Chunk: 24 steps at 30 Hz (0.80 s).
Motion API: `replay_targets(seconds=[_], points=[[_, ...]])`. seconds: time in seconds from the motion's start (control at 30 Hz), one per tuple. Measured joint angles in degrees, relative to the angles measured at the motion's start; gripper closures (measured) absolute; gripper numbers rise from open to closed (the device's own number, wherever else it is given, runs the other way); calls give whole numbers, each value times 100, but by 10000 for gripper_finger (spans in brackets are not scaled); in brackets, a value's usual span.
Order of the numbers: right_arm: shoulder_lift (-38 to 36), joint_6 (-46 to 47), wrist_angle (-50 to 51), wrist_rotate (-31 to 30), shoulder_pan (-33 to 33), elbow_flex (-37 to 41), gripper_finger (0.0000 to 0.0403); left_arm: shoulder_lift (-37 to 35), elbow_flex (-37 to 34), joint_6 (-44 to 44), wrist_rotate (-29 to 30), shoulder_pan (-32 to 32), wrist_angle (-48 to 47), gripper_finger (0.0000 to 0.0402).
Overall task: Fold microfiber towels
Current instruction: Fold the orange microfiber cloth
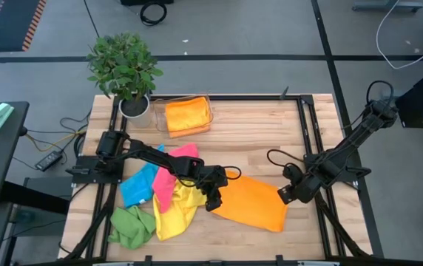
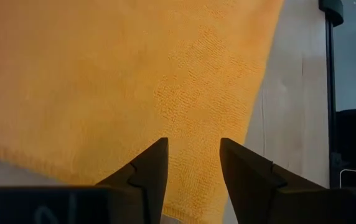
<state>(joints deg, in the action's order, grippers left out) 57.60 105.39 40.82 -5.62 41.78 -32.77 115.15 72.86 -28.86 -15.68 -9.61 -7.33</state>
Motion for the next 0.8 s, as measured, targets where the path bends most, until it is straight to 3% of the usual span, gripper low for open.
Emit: replay_targets(seconds=[0.17,0.7,0.8], points=[[0,93,-59,557,2,390,396,0,0,2,2,-22,-2,248],[-1,199,-833,535,-4,1410,397,-2,0,-28,61,-55,19,258],[-11,252,-993,526,-4,1509,397,-2,4,-261,-102,-56,713,256]])
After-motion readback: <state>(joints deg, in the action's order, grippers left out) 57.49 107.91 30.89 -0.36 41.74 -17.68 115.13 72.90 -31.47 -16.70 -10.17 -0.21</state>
